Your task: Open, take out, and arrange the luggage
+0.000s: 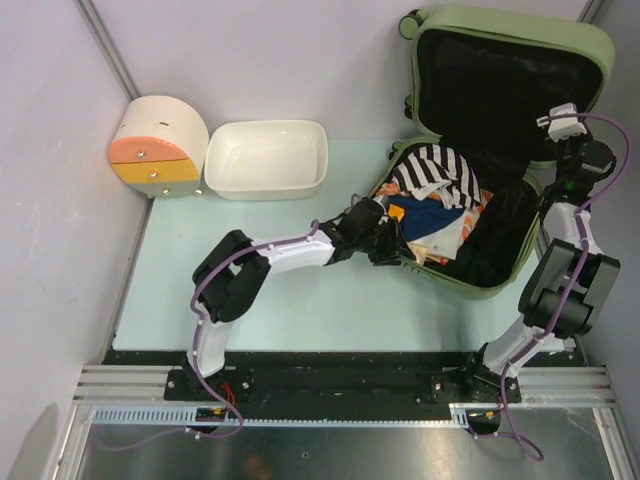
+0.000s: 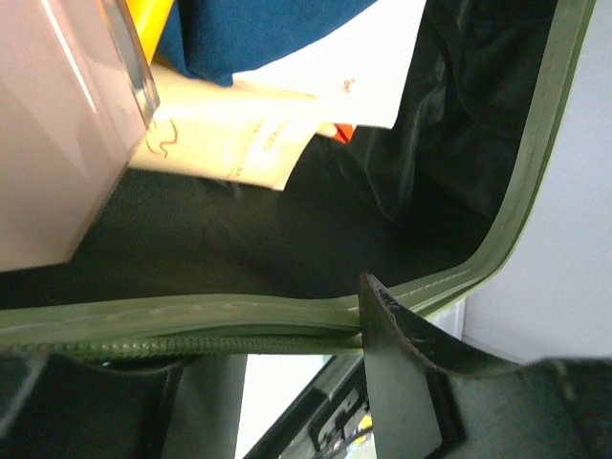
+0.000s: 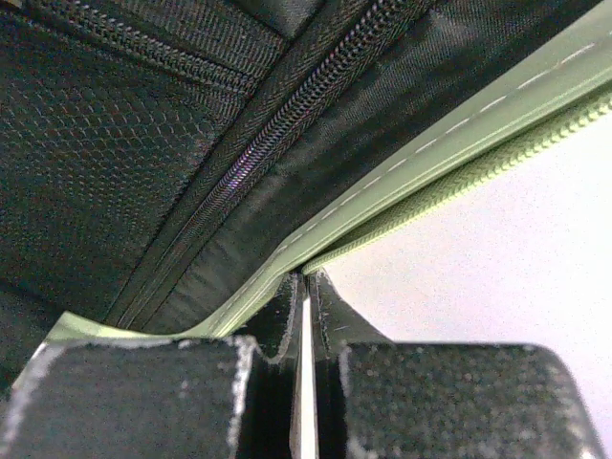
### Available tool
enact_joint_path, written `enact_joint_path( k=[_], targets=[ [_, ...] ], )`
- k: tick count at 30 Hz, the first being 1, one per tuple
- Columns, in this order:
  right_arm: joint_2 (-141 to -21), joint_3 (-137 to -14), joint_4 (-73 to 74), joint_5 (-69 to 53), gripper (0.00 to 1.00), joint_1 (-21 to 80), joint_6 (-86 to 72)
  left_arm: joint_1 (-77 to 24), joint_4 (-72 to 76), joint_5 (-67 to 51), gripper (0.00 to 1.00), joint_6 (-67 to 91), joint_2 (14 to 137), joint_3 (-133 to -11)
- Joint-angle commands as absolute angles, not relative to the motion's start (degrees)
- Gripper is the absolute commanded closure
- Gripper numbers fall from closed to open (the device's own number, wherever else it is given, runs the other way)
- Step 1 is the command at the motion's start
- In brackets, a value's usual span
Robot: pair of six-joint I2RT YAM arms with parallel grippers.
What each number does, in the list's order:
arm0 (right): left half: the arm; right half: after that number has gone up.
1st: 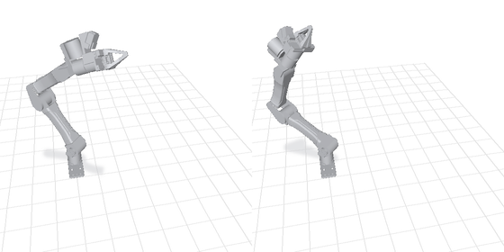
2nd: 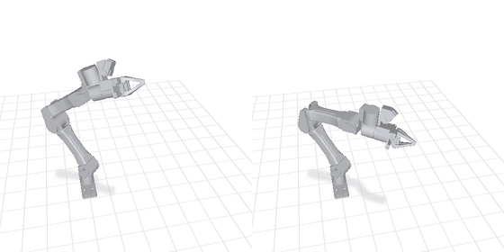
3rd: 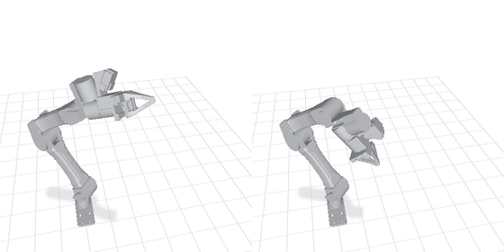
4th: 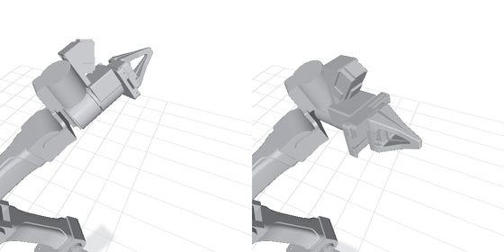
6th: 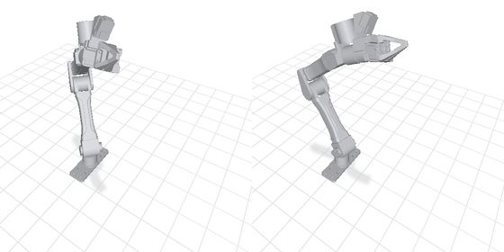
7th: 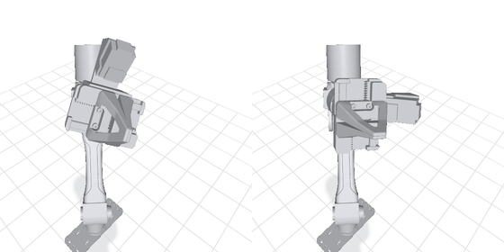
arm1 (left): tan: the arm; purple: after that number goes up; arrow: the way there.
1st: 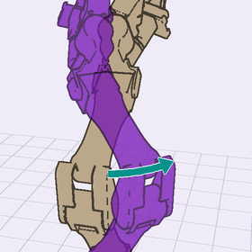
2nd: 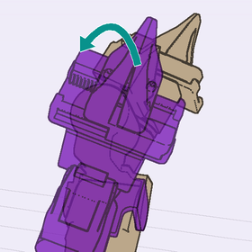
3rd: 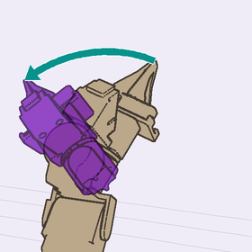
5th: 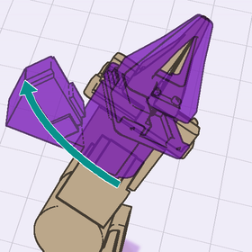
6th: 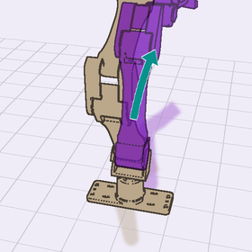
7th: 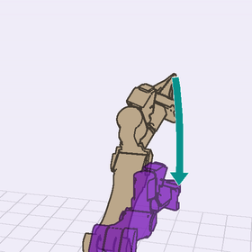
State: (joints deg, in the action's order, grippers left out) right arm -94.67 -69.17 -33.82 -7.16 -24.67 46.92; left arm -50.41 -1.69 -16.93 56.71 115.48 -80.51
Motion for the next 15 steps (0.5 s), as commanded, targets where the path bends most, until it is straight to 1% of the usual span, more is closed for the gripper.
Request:
enact_joint_path(
  k=[1, 2, 3, 4, 5, 6, 8, 9, 11, 12, 15],
  targets=[
    [-98.78, -77.15, -41.92, -3.70, 0.98, -26.19, 47.90, -55.46, 9.58, -21.80, 0.83, 51.33, 117.51, -86.22],
    [-100.36, -77.86, -42.01, -3.34, 0.88, -26.28, 47.99, -55.98, 9.67, -21.71, 0.83, 51.76, 117.60, -86.39],
    [-100.98, -78.57, -42.53, -2.47, 0.82, -26.45, 48.16, -56.16, 9.67, -21.53, 0.83, 52.03, 117.86, -86.66],
    [-101.60, -79.18, -42.45, -2.11, 0.70, -26.46, 48.43, -56.42, 9.67, -21.27, 0.81, 52.21, 117.86, -86.66],
    [-102.30, -80.41, -41.58, -1.85, 0.30, -26.46, 49.04, -56.69, 9.75, -21.18, 0.77, 52.21, 117.77, -86.75],
    [-102.39, -80.77, -40.62, -1.32, 0.15, -26.37, 49.22, -56.78, 9.76, -20.83, 0.59, 52.29, 117.77, -86.92],
    [-101.26, -80.77, -39.65, -1.49, 0.04, -26.46, 48.26, -56.60, 9.76, -20.31, 0.45, 51.51, 116.90, -86.92],
    [-100.64, -80.77, -37.55, -2.02, 0.03, -26.46, 47.90, -56.51, 9.67, -19.87, 0.32, 50.98, 116.20, -86.31],
    [-99.06, -80.77, -35.52, -3.07, 0.00, -26.37, 46.06, -55.64, 8.97, -19.07, 0.18, 50.28, 113.30, -84.56],
    [-97.49, -80.77, -32.90, -3.69, 0.00, -26.37, 45.71, -55.20, 8.27, -19.07, 0.00, 50.19, 112.33, -83.68],
    [-94.41, -80.86, -28.76, -5.09, 0.00, -26.19, 43.60, -53.18, 6.77, -21.00, 0.00, 49.22, 106.54, -79.20]
  ],
)
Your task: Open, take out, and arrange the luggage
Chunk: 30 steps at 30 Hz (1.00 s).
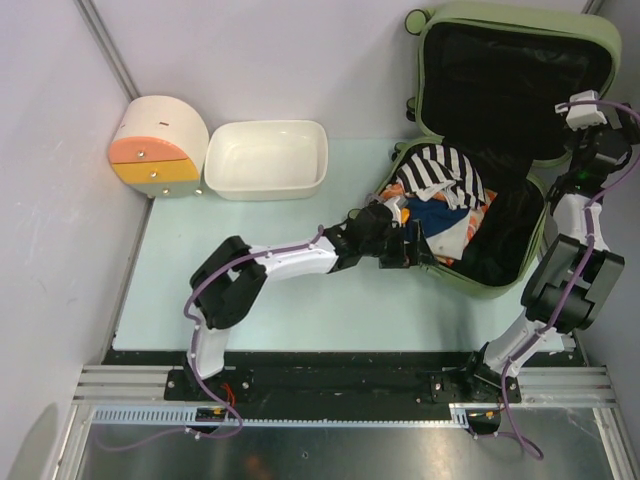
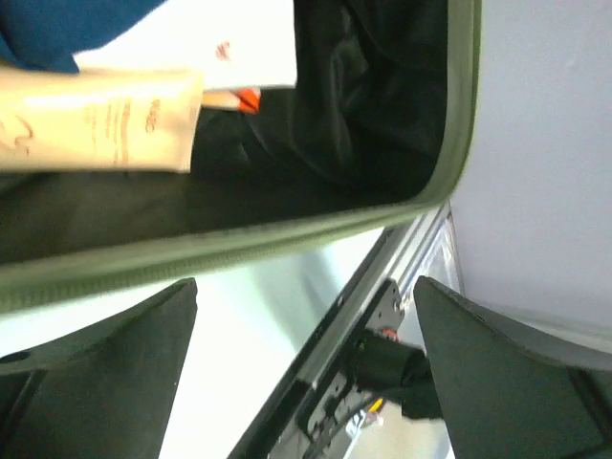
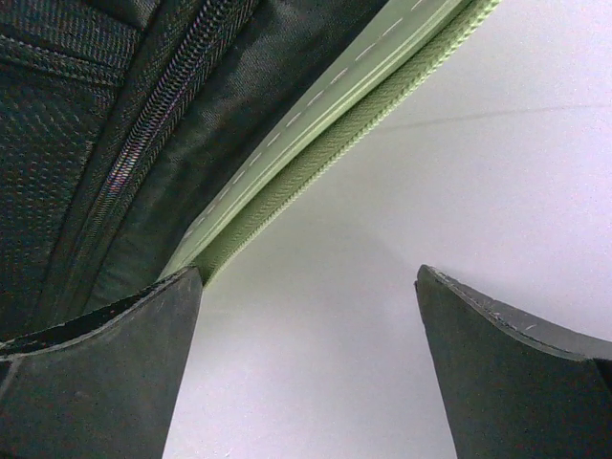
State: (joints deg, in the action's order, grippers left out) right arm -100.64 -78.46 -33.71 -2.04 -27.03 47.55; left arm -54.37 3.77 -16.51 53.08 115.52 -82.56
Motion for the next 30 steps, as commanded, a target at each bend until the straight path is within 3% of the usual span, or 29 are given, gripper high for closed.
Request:
enact_joint_path(
  k=[1, 10, 14, 17, 19, 27, 30],
  targets=[
    [-93.61, -80.86, -27.70, -5.45, 0.00, -26.02, 43.16, -52.56, 5.46, -21.53, 0.00, 48.35, 104.96, -78.23],
    [-91.93, -84.80, -17.31, -6.50, 0.00, -24.87, 39.29, -45.38, -3.23, -25.38, 0.00, 28.41, 83.51, -68.12],
    [-95.61, -88.84, -16.44, -4.66, 0.00, -23.47, 39.99, -38.07, -13.51, -31.45, 0.00, 6.78, 81.21, -70.11],
    [-96.94, -91.13, -13.90, -4.74, 0.00, -23.12, 39.38, -36.30, -24.24, -27.36, 0.00, -6.10, 83.93, -75.99],
    [-97.38, -92.45, -10.12, -4.92, 0.00, -22.94, 38.33, -36.21, -25.57, -20.93, 0.00, -6.33, 86.55, -78.21],
    [-98.43, -92.64, -7.38, -6.07, 0.00, -22.59, 39.55, -36.83, -25.49, -16.52, 0.01, -4.31, 104.57, -96.22],
    [-98.96, -92.64, -7.56, -5.71, 0.00, -22.24, 40.08, -37.18, -25.22, -16.35, 0.10, -2.99, 112.83, -103.26]
  ],
)
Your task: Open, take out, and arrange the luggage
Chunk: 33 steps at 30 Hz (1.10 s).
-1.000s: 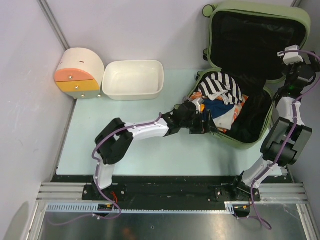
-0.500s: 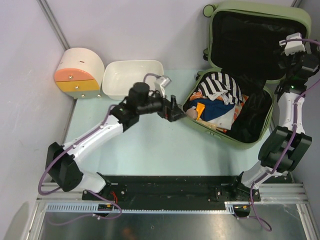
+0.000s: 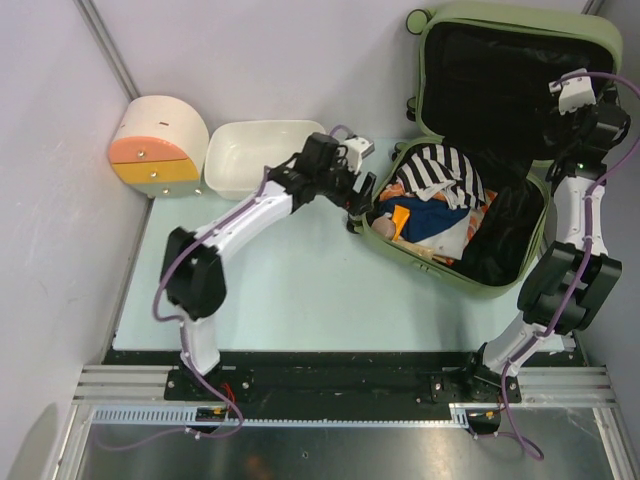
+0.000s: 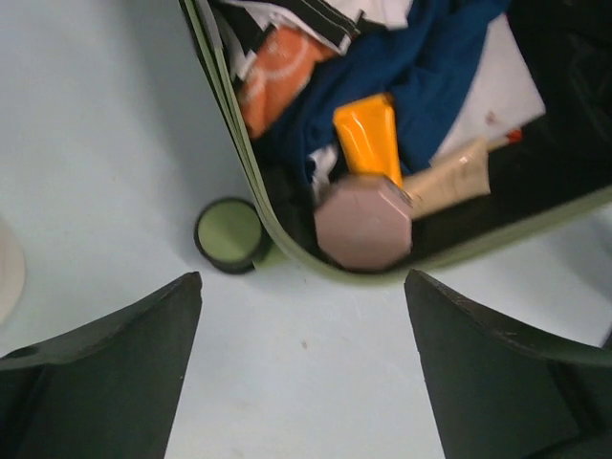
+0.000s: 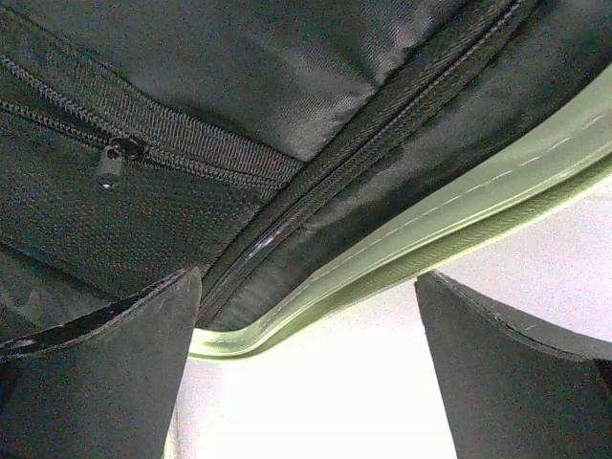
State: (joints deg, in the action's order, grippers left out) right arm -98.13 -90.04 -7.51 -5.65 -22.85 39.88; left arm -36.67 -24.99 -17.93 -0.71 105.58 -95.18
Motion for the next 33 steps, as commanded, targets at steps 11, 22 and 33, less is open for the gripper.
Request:
enact_joint_path(
  k=[11, 22, 33],
  targets=[
    [-100.02, -92.55, -7.12, -5.19, 0.00, -22.24, 39.90, -40.51, -25.14, -15.90, 0.66, 0.78, 120.15, -102.33],
    [-100.28, -92.55, -7.12, -5.54, 0.00, -22.50, 40.34, -43.59, -24.17, -16.96, 0.99, 7.56, 110.83, -92.20],
    [-98.09, -92.20, -5.01, -7.82, 0.00, -22.32, 39.82, -45.62, -24.35, -16.80, 0.56, 6.51, 105.56, -88.33]
  ],
)
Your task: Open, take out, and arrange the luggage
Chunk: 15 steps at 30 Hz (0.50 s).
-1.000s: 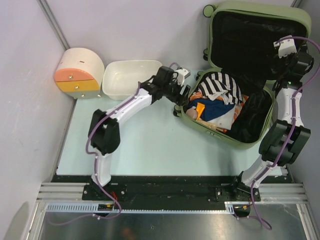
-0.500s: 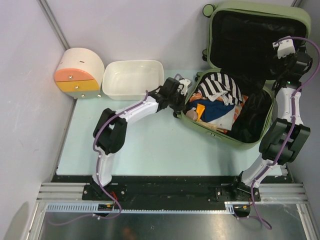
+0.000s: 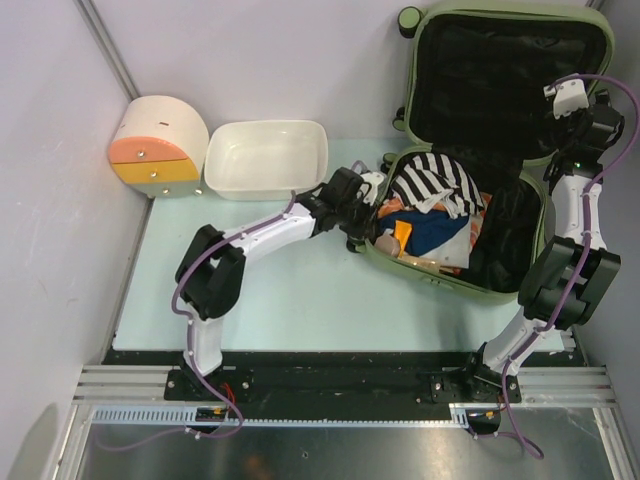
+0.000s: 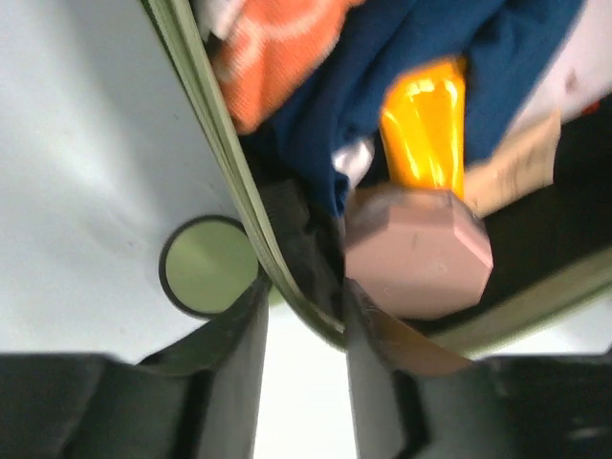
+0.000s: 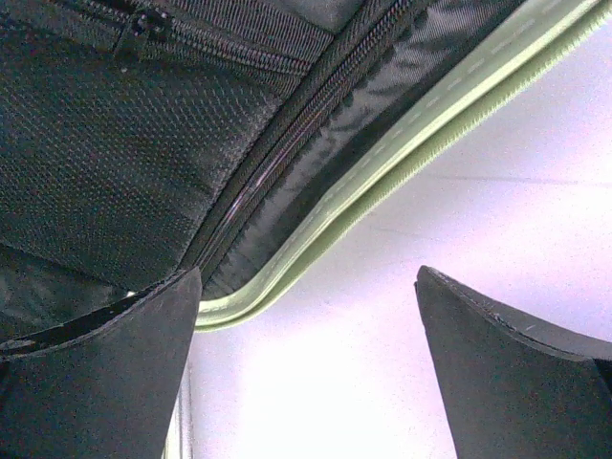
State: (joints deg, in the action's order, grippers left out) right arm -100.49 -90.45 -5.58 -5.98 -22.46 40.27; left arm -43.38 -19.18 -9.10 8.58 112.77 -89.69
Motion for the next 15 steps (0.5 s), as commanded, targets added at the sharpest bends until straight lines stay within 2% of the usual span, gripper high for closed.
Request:
enact_joint_path(
  k=[1, 2, 4, 5, 11, 15],
  targets=[
    [-97.65, -92.28, -4.14, -9.13, 0.00, -22.41, 39.73, -44.75, -24.26, -16.70, 0.46, 6.24, 105.03, -88.42],
    [-96.60, -92.29, -2.22, -10.01, 0.00, -22.33, 39.73, -44.04, -24.34, -16.70, 0.29, 6.33, 104.59, -88.77],
    [-95.19, -92.20, -0.36, -13.95, 0.00, -22.50, 40.51, -41.23, -24.35, -17.22, 0.15, 5.63, 102.93, -89.56],
    [-94.23, -91.94, 2.95, -15.02, 0.00, -22.59, 40.52, -40.26, -24.43, -17.05, 0.02, 5.19, 102.14, -90.34],
    [-86.05, -87.72, 10.96, -27.15, 0.01, -23.90, 39.64, -32.09, -24.52, -16.70, 0.00, -1.13, 94.15, -92.02],
    [-82.54, -87.54, 16.95, -32.07, 0.00, -24.08, 37.97, -24.45, -25.74, -24.07, 0.00, -4.56, 90.36, -90.18]
  ],
)
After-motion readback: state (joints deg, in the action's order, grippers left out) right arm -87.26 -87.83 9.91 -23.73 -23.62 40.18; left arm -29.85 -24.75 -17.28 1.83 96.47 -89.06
